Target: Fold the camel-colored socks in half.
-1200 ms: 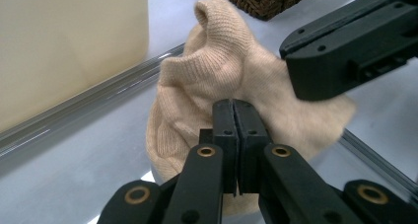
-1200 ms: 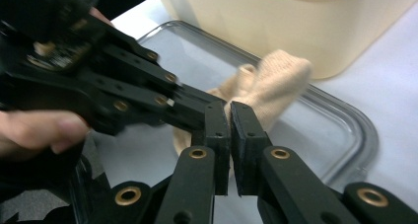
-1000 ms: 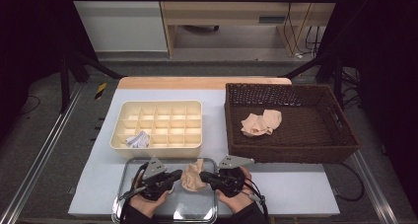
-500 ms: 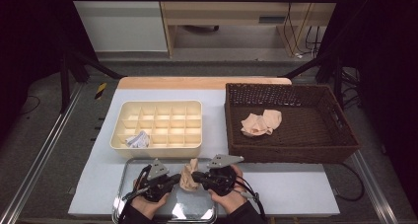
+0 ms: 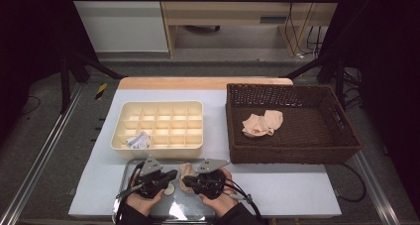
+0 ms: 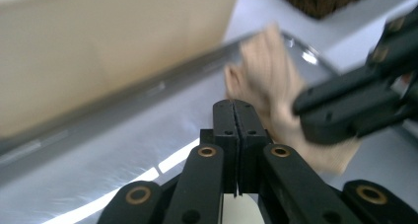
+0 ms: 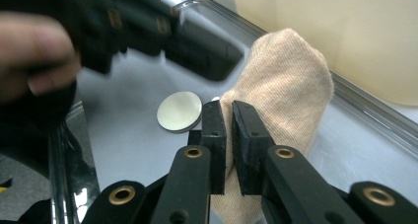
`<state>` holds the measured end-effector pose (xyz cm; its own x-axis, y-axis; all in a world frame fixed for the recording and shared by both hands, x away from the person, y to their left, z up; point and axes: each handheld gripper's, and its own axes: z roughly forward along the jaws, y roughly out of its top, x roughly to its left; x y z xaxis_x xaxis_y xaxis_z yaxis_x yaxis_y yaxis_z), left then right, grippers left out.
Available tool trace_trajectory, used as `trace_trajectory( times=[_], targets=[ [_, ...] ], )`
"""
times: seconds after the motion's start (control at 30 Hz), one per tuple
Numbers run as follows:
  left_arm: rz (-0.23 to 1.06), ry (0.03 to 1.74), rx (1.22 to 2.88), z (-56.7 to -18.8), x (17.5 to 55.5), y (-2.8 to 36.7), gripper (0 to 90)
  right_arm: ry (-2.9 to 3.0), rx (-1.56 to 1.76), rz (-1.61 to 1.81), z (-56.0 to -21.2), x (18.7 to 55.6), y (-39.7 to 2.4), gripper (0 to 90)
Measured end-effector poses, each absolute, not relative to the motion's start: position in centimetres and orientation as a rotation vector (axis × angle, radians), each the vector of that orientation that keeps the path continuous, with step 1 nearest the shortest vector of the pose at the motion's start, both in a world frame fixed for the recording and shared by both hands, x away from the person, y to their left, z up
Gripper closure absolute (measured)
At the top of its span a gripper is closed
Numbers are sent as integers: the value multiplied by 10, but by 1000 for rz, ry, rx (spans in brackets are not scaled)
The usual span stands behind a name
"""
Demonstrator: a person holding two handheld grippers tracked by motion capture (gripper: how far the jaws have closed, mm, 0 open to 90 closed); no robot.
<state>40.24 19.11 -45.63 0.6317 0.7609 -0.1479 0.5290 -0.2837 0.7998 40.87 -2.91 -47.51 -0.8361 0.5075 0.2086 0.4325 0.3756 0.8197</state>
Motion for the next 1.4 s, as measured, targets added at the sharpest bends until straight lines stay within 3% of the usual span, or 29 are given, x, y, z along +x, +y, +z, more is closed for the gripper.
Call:
trace_trajectory(
  times=[0.43,1.4],
  targets=[
    [346,900,1929,-453,406,172,658,2543,856,1473,-476,406,-29,847],
    [376,975,2016,-466,396,162,624,2450,1023,1440,-462,410,-73,814]
  ],
)
